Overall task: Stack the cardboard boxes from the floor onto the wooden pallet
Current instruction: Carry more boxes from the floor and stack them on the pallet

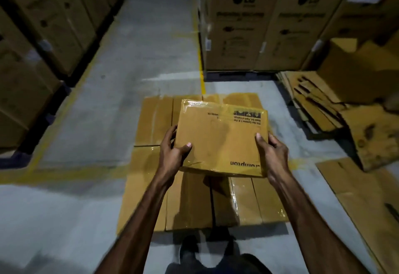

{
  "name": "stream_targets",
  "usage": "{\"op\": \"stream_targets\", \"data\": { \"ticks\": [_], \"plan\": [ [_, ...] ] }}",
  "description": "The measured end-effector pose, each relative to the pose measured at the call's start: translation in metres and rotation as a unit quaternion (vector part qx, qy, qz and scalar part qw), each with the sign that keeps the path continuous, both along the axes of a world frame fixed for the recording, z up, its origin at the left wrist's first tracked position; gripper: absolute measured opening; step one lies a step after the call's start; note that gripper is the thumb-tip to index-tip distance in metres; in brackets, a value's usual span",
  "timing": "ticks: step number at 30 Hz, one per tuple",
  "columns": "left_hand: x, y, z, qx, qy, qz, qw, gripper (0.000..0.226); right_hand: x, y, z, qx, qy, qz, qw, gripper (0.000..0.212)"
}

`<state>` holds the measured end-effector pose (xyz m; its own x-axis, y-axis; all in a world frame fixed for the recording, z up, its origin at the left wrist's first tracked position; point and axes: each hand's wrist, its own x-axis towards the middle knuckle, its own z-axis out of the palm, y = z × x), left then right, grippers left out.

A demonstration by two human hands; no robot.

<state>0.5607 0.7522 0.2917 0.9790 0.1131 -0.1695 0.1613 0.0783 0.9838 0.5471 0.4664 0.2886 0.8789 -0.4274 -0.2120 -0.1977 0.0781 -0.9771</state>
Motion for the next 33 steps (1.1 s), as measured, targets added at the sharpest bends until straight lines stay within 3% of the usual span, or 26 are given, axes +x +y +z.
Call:
{"op": "stream_targets", "data": {
  "ticks": [5, 12, 15, 18, 20, 23, 28, 33],
  "plan": [
    [0.018, -0.05, 0.008, -0.023, -0.003, -0.037, 0.999, 0.051, -0.017, -0.043, 0.001, -0.028, 0.014, -0.025, 0.999, 0.038],
    [0.043, -0.135, 0.019, 0.069, -0.024, -0.062, 0.995, 0.032, -0.023, -0.127, -0.015, -0.03, 0.011, -0.053, 0.998, 0.032],
    [0.056, -0.178, 0.013, 0.083, -0.008, -0.05, 0.995, 0.048, -0.017, -0.173, -0.019, -0.038, 0.005, -0.036, 0.999, 0.036],
    [0.068, -0.224, 0.007, 0.09, 0.031, -0.026, 0.995, 0.096, -0.011, -0.221, -0.019, -0.045, 0.001, -0.016, 0.999, 0.049],
    [0.077, -0.252, -0.003, 0.094, 0.059, -0.012, 0.994, 0.111, -0.005, -0.25, -0.017, -0.062, -0.007, 0.004, 0.998, 0.054],
    [0.08, -0.28, -0.011, 0.138, 0.081, -0.011, 0.987, 0.111, 0.01, -0.284, -0.016, -0.087, -0.013, 0.047, 0.995, 0.052],
    [0.083, -0.302, -0.009, 0.125, 0.11, 0.043, 0.985, 0.109, 0.042, -0.312, -0.016, -0.103, -0.017, 0.106, 0.989, 0.047],
    [0.116, -0.308, 0.003, 0.122, 0.098, 0.075, 0.985, 0.084, 0.072, -0.309, -0.022, -0.083, -0.021, 0.13, 0.988, 0.046]
  ]
}}
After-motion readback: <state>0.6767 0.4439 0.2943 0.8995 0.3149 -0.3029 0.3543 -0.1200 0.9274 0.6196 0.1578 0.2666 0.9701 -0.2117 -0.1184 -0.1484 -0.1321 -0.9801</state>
